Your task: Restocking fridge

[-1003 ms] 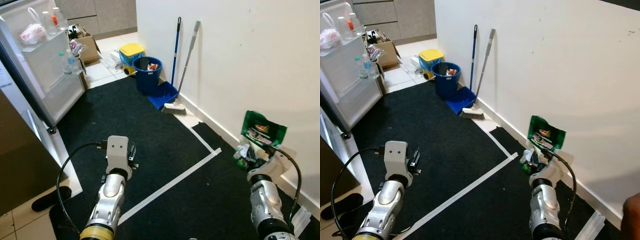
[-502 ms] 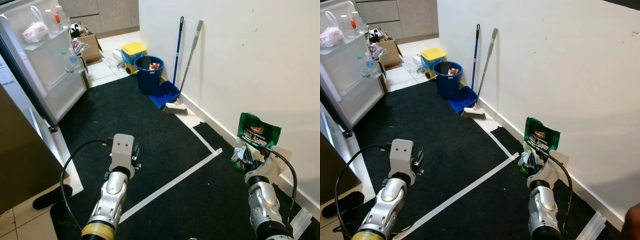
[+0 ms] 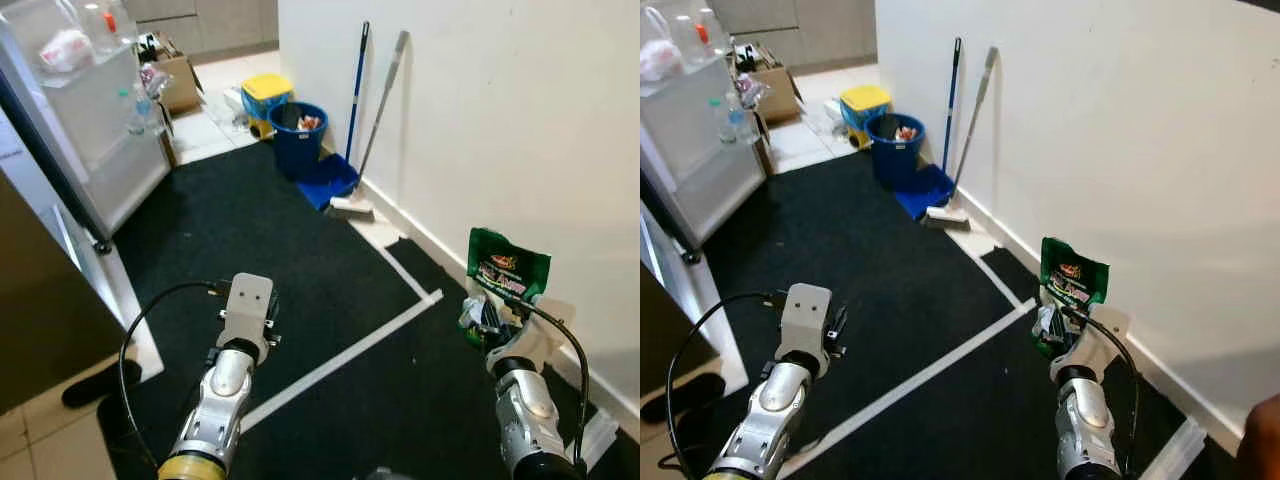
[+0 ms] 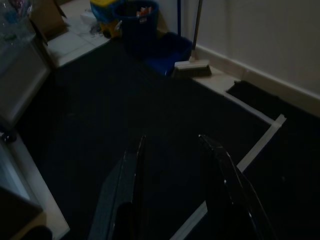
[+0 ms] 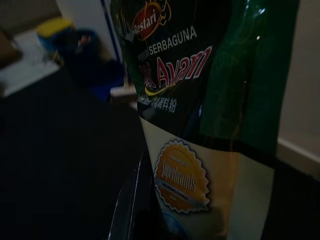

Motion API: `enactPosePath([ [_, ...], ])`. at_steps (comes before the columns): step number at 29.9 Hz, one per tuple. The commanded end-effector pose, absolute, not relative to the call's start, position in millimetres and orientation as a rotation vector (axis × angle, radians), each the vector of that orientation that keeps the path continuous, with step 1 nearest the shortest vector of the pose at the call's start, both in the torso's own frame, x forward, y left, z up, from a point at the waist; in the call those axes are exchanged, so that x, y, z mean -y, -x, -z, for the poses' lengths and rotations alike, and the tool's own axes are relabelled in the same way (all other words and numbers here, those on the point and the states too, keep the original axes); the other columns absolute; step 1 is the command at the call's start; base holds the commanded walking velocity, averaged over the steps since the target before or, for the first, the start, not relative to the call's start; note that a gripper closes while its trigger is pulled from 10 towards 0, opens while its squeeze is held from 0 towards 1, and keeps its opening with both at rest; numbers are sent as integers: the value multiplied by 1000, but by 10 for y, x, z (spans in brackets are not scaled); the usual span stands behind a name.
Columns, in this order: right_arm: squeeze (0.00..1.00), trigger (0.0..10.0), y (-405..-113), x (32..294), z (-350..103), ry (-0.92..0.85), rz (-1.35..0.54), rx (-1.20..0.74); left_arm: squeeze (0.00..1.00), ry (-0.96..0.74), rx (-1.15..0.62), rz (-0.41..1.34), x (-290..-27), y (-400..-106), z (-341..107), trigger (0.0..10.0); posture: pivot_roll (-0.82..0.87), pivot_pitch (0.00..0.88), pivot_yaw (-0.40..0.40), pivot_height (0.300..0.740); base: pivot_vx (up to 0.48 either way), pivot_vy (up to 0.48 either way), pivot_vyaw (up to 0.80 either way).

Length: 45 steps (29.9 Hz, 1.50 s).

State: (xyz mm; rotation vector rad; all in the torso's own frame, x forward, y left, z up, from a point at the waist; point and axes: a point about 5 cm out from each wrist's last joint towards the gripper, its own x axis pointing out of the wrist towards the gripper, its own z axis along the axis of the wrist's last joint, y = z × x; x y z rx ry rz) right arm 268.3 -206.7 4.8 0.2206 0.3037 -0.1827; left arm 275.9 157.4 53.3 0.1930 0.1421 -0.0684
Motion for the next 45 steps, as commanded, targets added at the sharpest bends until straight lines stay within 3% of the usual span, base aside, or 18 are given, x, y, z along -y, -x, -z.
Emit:
enactPosePath([
  [1,0,10000,-2710,2074,-109,-207,180,-272,0,-209,-132,88,-1571,-2744,-565,10000,-16,105,-95,740,0,0,0],
  [18,0,10000,-2787,2156,-231,-157,203,-229,0,-221,-77,64,-1547,-2858,-657,10000,-26,43,-86,740,0,0,0],
  [29,0,10000,-2853,2034,-338,-151,160,-182,0,-191,-65,73,-1526,-2840,-678,10000,-20,43,-84,740,0,0,0],
  [45,0,10000,-2723,1954,-155,-151,146,-254,0,-195,-59,106,-1485,-2848,-676,10000,-25,40,-75,740,0,0,0],
])
